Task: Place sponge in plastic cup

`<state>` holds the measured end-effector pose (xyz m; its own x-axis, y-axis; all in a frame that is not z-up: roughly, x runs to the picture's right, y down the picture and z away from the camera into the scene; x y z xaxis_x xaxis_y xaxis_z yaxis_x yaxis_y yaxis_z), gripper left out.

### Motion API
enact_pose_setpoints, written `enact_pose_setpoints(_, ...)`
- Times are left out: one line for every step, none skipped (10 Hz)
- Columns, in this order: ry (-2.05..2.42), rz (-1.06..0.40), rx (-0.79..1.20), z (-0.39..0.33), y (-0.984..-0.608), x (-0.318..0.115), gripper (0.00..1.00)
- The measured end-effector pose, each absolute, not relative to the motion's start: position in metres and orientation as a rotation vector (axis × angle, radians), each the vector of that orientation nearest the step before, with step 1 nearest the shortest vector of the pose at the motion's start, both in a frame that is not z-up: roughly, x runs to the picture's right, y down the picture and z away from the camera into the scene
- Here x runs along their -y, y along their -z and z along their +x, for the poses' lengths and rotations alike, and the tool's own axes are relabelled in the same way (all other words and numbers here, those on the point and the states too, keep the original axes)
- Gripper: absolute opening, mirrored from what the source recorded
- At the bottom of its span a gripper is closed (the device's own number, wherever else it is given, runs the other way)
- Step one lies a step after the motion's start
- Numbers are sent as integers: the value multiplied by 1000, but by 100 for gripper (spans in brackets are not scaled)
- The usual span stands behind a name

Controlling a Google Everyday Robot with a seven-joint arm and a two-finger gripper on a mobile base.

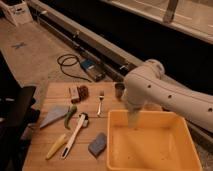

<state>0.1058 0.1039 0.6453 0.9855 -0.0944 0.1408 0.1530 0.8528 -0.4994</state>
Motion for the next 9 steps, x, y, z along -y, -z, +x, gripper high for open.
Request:
enact_pose_setpoints(132, -534, 113, 105, -646, -104, 80)
enact_pose_setpoints(132, -534, 113, 105, -646, -104, 80)
enact_pose_setpoints(136, -527, 110, 106, -645, -103, 80)
enact_pose_setpoints(152, -519, 109, 101, -646, -101, 80)
enact_pose_setpoints(171, -512, 113, 91, -648, -99, 80)
enact_pose_setpoints(186, -508, 118, 79, -649, -98, 80)
enact_pose_setpoints(214, -506, 131, 58, -651, -98, 80)
enact_pose_setpoints(248, -507, 149, 36, -653, -100, 80)
enact_pose_setpoints(280, -509, 164, 19, -655, -103, 80)
